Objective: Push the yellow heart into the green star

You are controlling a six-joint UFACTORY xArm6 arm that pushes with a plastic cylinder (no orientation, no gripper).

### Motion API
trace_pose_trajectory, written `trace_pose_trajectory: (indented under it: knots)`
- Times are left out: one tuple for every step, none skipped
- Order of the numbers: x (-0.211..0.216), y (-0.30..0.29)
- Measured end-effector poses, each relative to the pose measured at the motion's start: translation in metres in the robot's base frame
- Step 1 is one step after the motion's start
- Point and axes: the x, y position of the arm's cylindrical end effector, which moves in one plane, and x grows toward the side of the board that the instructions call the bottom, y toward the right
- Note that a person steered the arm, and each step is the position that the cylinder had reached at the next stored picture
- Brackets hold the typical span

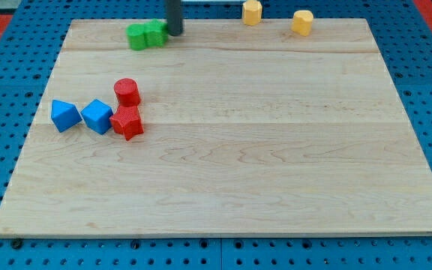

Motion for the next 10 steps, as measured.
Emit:
trace_pose_trajectory:
  knots:
    - [0.024, -0.043]
    - [0.046, -0.071]
    - [0.117, -0.033]
    - [0.121, -0.088]
    - [0.082, -0.095]
    - [0.089, -0.067]
    - [0.094, 0.071]
    - [0.092, 0.229]
    - [0.043, 0.35]
    - [-0.018, 0.345]
